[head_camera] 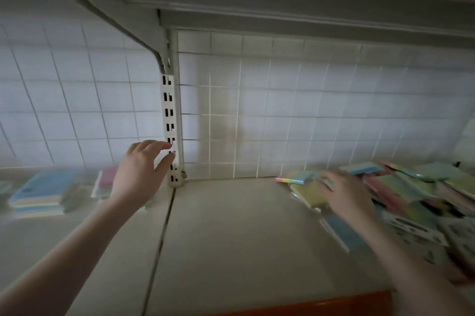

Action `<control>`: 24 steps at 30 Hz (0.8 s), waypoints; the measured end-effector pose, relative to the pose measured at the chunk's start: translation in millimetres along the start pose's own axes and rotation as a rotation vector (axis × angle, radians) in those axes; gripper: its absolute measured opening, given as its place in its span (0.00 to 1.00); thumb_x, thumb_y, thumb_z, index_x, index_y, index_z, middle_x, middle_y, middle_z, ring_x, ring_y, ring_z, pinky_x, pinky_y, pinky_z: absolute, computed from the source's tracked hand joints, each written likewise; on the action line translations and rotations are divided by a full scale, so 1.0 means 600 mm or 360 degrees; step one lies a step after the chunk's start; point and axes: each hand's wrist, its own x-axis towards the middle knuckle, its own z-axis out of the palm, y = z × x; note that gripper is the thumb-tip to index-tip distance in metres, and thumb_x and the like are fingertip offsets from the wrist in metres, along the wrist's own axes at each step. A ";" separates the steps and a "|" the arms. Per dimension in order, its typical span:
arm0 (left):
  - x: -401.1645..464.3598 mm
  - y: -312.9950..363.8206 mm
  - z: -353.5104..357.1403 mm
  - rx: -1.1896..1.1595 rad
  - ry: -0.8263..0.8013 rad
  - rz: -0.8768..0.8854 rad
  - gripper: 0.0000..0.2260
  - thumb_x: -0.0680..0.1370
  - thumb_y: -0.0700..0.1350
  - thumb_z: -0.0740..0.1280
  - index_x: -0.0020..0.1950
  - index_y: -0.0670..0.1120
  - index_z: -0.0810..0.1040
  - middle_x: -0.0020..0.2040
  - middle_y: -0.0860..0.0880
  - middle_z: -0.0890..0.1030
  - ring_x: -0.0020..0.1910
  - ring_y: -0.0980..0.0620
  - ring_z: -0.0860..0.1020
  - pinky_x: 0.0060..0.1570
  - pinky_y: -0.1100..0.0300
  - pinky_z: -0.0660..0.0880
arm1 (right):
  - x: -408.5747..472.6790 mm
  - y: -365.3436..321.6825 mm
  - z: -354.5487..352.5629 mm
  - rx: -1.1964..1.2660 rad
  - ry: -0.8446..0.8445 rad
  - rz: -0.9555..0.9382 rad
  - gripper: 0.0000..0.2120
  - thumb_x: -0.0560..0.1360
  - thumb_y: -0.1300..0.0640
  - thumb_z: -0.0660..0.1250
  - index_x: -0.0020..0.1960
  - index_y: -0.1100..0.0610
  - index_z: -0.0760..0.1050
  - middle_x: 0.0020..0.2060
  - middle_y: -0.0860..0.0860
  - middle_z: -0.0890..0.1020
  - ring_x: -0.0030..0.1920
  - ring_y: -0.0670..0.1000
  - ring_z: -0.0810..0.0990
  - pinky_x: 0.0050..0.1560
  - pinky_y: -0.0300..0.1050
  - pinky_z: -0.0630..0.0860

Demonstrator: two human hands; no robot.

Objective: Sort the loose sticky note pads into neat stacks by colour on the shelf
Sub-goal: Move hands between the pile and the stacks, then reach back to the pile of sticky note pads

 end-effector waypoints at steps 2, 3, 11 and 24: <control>-0.009 0.052 0.030 -0.0015 -0.0018 -0.0001 0.12 0.78 0.44 0.66 0.59 0.43 0.79 0.59 0.44 0.79 0.62 0.42 0.72 0.59 0.50 0.68 | 0.011 0.054 -0.012 0.0029 -0.0076 0.0010 0.15 0.78 0.52 0.62 0.61 0.57 0.76 0.56 0.55 0.80 0.54 0.57 0.78 0.50 0.49 0.73; -0.013 0.078 0.047 -0.0020 -0.0028 0.0003 0.12 0.77 0.44 0.67 0.59 0.42 0.79 0.59 0.44 0.79 0.62 0.42 0.72 0.59 0.50 0.68 | 0.017 0.081 -0.017 0.0059 -0.0104 0.0024 0.15 0.78 0.52 0.62 0.62 0.57 0.76 0.56 0.55 0.80 0.54 0.57 0.78 0.49 0.48 0.72; -0.037 0.232 0.200 -0.0078 -0.0241 0.0024 0.12 0.79 0.46 0.65 0.59 0.44 0.79 0.59 0.48 0.79 0.60 0.46 0.73 0.58 0.55 0.68 | 0.064 0.212 -0.024 0.0130 -0.0077 0.0010 0.14 0.75 0.53 0.65 0.58 0.59 0.77 0.53 0.57 0.80 0.54 0.58 0.76 0.52 0.49 0.71; -0.016 0.328 0.345 -0.0162 -0.0546 -0.0080 0.16 0.81 0.50 0.60 0.65 0.47 0.75 0.64 0.51 0.76 0.65 0.51 0.71 0.62 0.59 0.65 | 0.115 0.264 -0.007 0.0175 -0.0167 -0.0110 0.18 0.80 0.52 0.58 0.68 0.54 0.71 0.64 0.51 0.75 0.63 0.52 0.72 0.61 0.46 0.69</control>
